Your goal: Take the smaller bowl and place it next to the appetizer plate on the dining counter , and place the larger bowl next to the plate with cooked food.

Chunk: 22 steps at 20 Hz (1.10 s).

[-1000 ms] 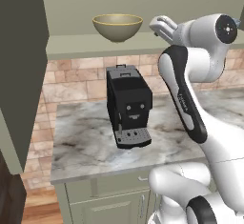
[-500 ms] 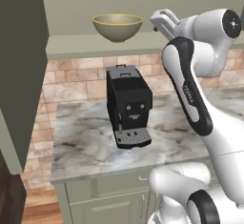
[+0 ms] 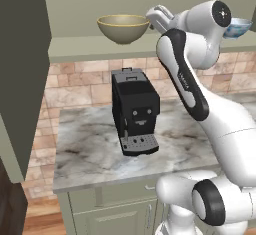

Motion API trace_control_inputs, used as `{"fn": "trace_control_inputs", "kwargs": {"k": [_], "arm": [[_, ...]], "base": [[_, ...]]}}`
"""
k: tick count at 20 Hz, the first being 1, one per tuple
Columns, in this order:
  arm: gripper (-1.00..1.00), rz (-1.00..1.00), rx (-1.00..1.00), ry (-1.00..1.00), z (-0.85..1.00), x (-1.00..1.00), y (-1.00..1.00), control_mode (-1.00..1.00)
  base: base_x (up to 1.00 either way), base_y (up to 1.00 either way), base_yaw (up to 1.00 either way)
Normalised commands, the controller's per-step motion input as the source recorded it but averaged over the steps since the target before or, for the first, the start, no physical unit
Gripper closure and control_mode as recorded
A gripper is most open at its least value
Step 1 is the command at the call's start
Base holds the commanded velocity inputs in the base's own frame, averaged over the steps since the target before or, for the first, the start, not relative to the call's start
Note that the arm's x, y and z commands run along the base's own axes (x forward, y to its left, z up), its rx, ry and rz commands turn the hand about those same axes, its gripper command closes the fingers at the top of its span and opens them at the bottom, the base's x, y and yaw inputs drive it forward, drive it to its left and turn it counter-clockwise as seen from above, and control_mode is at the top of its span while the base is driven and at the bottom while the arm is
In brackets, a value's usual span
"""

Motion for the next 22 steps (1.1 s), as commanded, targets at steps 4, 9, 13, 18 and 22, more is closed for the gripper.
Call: {"fn": "trace_control_inputs", "kwargs": {"k": [4,9,13,18,22], "arm": [[-1.00,0.00,0.00,0.00,0.00,0.47,0.00,-1.00],[-1.00,0.00,-0.02,0.06,0.00,0.58,0.10,-1.00],[-1.00,0.00,-0.09,0.02,0.00,0.53,0.25,-1.00],[-1.00,0.00,-0.11,0.00,-0.01,0.51,0.30,-1.00],[-1.00,0.00,-0.09,0.02,-0.02,0.45,0.17,-1.00]], "base": [[0.00,0.00,0.00],[0.00,0.00,0.00],[0.00,0.00,0.00],[0.00,0.00,0.00],[0.00,0.00,0.00]]}}
